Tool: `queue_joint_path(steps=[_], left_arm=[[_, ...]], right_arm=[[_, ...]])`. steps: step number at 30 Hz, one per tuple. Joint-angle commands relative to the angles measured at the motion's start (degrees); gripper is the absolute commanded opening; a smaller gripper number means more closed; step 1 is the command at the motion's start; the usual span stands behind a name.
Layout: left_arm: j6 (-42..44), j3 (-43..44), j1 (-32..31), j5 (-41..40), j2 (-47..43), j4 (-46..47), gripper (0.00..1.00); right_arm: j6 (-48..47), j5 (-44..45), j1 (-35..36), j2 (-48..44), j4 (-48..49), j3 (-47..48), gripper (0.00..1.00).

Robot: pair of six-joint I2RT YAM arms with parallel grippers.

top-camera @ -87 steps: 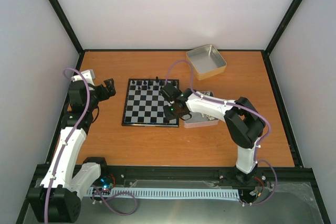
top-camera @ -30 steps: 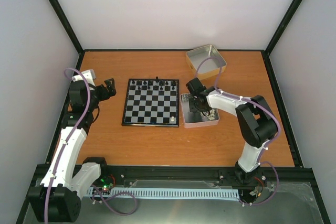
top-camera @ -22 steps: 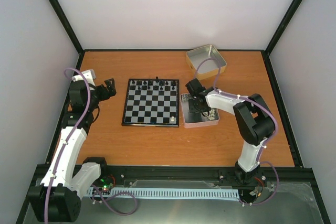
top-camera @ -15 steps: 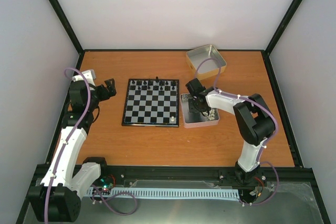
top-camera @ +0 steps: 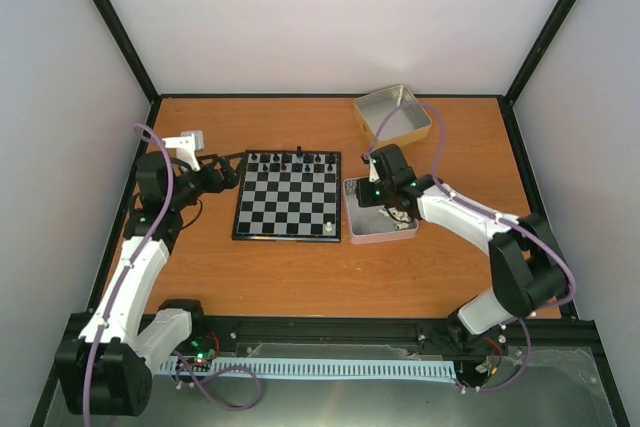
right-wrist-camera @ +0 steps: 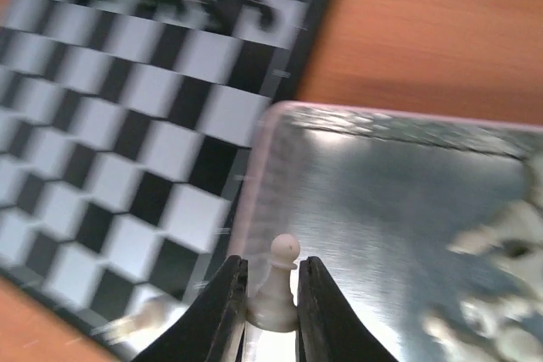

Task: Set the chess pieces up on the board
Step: Pick up the chess piece from the storage box, then place the chess piece on the chessboard.

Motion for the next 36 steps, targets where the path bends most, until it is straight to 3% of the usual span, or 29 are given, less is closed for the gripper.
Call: queue_joint_path(steps=[1, 4, 7, 13, 21, 29, 36], left_arm=[[-8.6, -0.8, -2.3, 17.9, 3.6, 8.2, 1.0], [-16.4, -1.8, -4.9, 24.5, 6.2, 12.9, 1.0], [-22.1, -2.3, -8.0, 26.0, 7.7, 14.1, 1.0], [-33.1, -2.6, -12.9, 31.7, 12.9, 17.4, 0.91], [-40.6, -2.8, -16.8, 37.0, 17.8, 23.7, 0.69], [-44.7, -3.7, -17.0, 38.4, 16.7, 25.6, 0.48], [-46.9, -4.8, -17.0, 39.5, 17.6, 27.5, 0.41]], right_arm=[[-3.7, -20.7, -0.3, -6.2, 11.9, -3.6, 0.11], [-3.3, -33.3, -0.3, -7.7, 18.6, -4.8, 0.11], [-1.7, -43.2, -0.1, -8.0, 24.0, -5.1, 0.11], [-2.8, -53.9, 2.3, -8.1, 27.2, -3.8, 0.11], [-13.1, -59.0, 4.5, -5.2, 16.2, 2.1, 0.11], [-16.9, -58.3, 4.7, -2.1, 12.2, 5.9, 0.11], [-17.7, -56.9, 5.0, -0.6, 10.9, 7.9, 0.11]])
